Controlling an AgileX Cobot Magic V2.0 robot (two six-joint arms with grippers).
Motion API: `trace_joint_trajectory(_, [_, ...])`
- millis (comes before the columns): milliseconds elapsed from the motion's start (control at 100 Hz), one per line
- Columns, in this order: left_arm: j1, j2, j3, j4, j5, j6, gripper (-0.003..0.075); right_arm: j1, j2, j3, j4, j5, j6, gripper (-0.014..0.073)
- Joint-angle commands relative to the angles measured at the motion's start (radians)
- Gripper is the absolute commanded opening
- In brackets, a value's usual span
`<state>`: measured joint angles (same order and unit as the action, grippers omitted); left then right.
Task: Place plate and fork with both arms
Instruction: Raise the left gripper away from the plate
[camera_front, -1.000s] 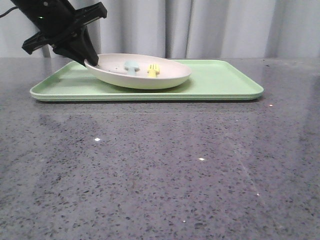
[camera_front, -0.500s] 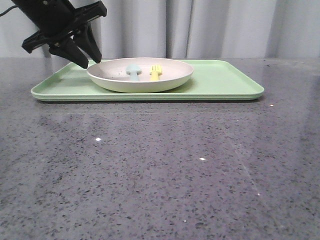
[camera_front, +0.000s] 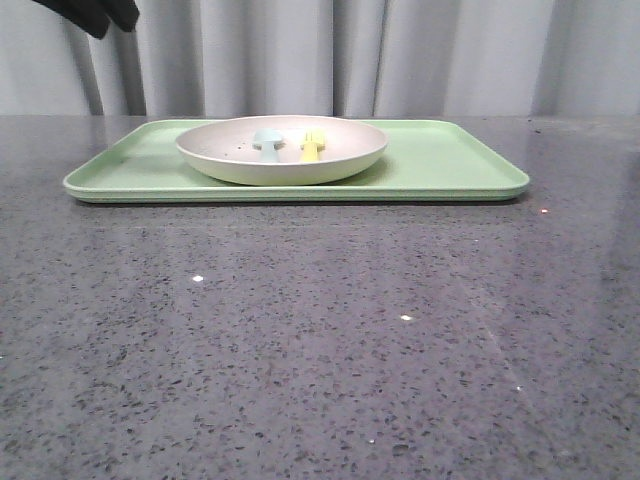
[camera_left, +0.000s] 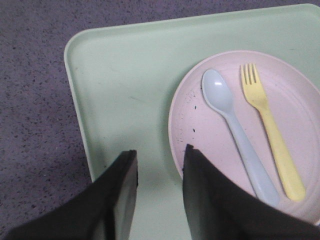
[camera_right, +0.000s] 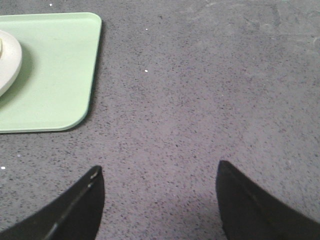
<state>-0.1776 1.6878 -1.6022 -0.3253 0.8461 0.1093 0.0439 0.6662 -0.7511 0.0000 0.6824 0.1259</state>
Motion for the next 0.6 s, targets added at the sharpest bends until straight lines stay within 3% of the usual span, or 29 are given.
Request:
trace_joint_trajectory(0, [0.002, -0.102, 0.019, 0.012, -0.054, -0.011, 0.0231, 0.029, 0.052, -0.08, 0.0, -0.034, -0.004, 0.0489])
trace_joint_trajectory(590, [0.002, -0.616, 0.579, 0.044, -0.239, -0.011, 0.0231, 0.254, 0.432, -0.46, 0.0, 0.087, -0.004, 0.0489])
